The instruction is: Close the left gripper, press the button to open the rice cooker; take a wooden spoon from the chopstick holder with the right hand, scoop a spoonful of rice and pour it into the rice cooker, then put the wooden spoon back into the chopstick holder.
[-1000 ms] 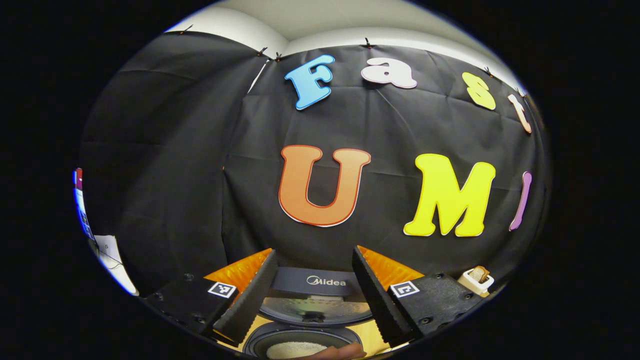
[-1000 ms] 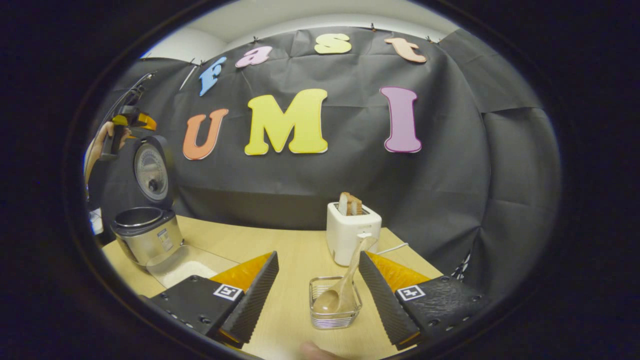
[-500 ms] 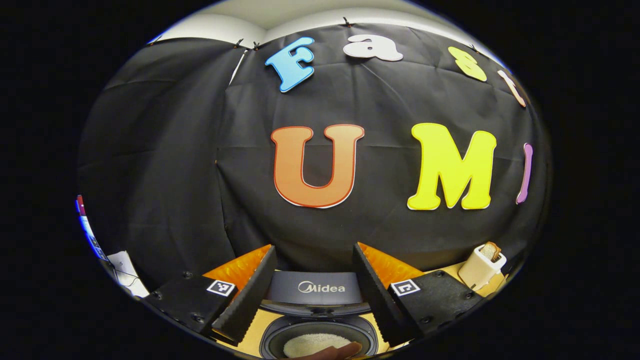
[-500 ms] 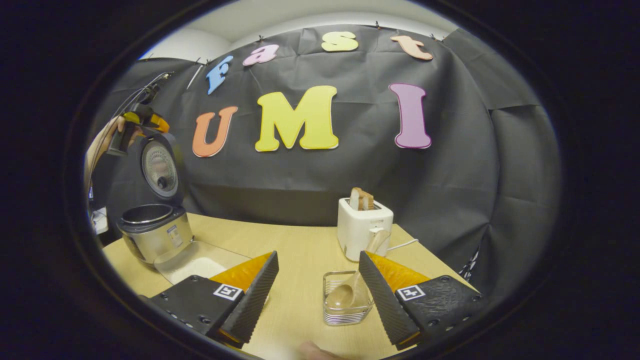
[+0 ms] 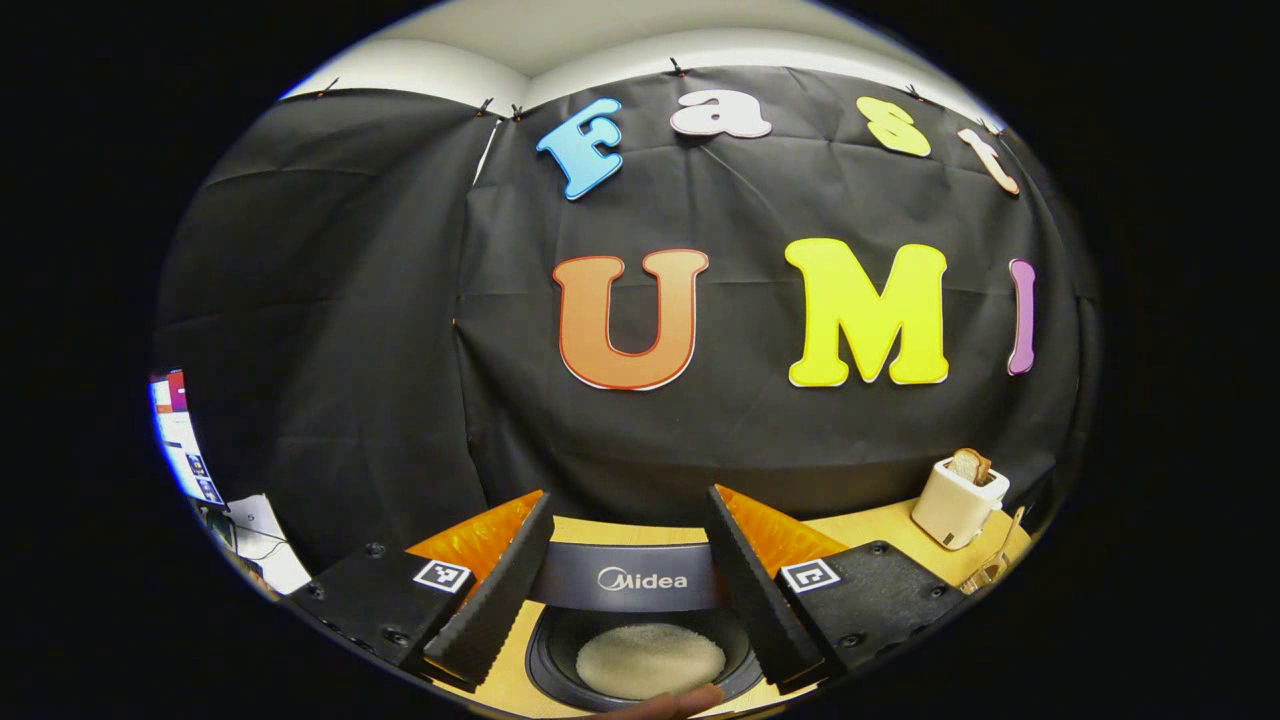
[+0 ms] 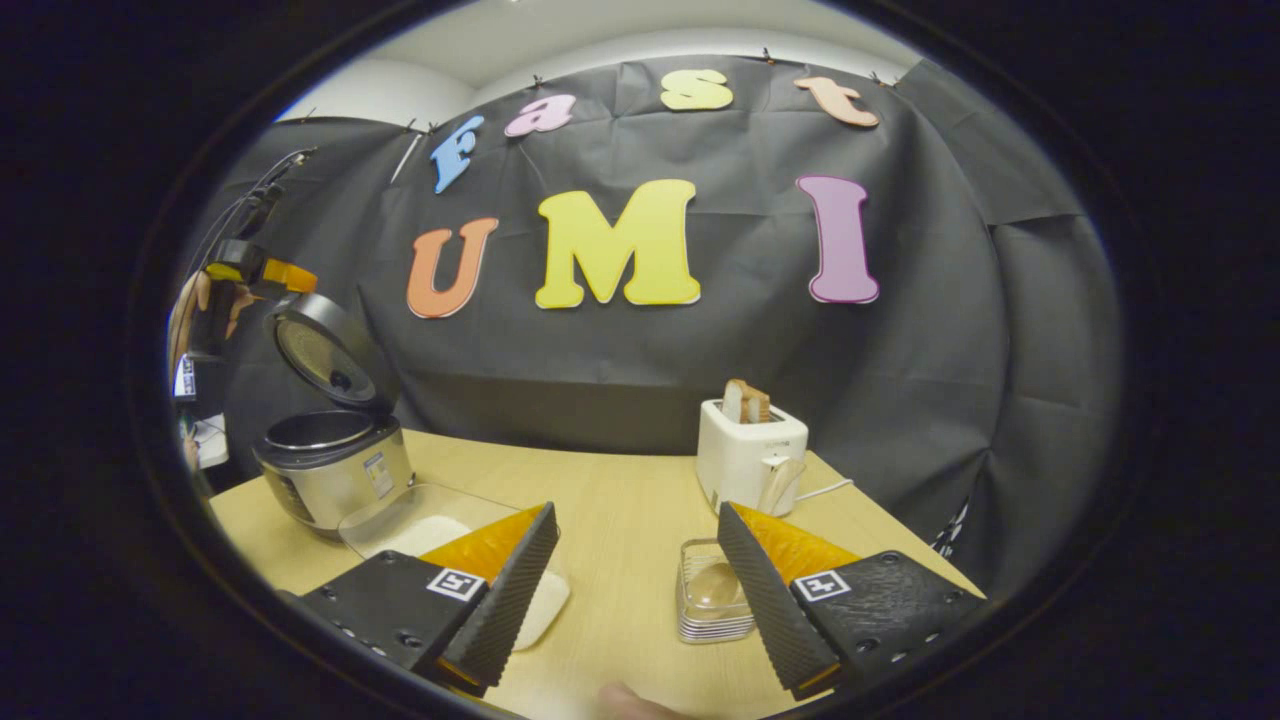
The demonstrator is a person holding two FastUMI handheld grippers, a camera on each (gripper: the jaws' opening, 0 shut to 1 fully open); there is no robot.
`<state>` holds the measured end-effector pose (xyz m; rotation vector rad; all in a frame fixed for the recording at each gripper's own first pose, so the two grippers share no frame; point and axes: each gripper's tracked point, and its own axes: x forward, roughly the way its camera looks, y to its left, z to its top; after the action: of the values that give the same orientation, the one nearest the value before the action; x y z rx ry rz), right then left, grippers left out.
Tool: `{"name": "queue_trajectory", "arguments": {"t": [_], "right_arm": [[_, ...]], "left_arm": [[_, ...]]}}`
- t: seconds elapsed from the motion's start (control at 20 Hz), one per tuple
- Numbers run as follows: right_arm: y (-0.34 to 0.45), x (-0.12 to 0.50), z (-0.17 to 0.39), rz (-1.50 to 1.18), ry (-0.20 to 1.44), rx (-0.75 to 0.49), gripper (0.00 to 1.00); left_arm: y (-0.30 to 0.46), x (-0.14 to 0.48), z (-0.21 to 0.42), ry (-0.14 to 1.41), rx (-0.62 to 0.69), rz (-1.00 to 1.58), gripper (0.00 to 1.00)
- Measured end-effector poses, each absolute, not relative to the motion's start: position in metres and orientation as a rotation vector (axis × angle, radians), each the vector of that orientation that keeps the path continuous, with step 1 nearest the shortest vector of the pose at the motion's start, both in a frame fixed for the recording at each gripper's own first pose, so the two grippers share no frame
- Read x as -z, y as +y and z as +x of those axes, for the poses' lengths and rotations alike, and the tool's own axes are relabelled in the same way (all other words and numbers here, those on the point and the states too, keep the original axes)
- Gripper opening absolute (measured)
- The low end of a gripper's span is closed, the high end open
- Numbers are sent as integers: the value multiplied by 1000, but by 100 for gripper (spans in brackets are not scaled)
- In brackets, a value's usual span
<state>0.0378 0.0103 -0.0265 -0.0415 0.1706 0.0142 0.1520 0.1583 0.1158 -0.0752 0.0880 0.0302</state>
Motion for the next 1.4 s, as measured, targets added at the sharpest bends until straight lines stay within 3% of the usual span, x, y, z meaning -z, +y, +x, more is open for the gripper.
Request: {"name": "queue_trajectory", "arguments": {"t": [0.6,1.0,1.4], "right_arm": [[20,32,38,-54,177,-30,96],[23,36,38,-59,184,-34,96],[32,37,35,-71,182,-51,96]], "left_arm": [[142,-3,85,139,-15,-67,97],[137,38,79,211,-21,-77,97],[136,46,81,168,-31,-73,96]]}}
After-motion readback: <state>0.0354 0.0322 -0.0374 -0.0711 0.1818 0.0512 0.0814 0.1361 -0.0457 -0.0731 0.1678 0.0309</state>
